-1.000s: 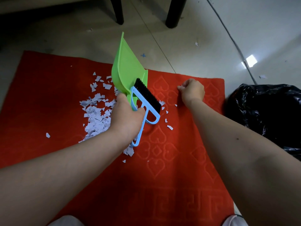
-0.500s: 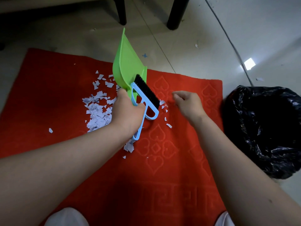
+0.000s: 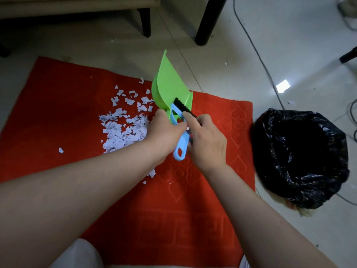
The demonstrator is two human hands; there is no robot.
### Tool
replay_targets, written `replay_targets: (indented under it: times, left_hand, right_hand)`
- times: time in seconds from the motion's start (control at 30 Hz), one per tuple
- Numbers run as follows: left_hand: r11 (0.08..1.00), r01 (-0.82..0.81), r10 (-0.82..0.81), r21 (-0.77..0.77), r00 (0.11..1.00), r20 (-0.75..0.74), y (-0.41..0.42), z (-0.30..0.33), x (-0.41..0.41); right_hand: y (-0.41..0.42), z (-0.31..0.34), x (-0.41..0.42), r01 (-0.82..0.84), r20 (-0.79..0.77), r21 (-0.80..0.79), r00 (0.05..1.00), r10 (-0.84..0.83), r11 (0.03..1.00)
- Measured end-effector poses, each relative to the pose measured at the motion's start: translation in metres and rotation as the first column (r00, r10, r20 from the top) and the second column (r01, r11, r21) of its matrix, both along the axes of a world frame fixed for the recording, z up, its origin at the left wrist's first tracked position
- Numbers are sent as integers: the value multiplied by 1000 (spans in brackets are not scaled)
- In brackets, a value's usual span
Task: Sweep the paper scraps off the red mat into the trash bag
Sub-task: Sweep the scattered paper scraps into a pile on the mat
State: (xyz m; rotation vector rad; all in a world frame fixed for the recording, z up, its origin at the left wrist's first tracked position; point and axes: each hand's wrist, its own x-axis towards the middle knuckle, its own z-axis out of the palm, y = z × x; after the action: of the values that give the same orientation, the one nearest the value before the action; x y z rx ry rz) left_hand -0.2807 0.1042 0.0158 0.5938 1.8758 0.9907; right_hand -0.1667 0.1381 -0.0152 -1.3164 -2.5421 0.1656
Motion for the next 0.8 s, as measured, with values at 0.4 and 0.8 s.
replay_targets:
  times: [0.4,0.8]
  left_hand:
    - [990,-139,141,-26,988,59,-17,-6,-32]
    - [988,-157,157,-6,988,10,-30,-9,-46]
  right_hand:
    - [44,-19,0,404,208,-394,914,-349,825]
    - [53,-8,-1,565,176,-333,824,-539,755]
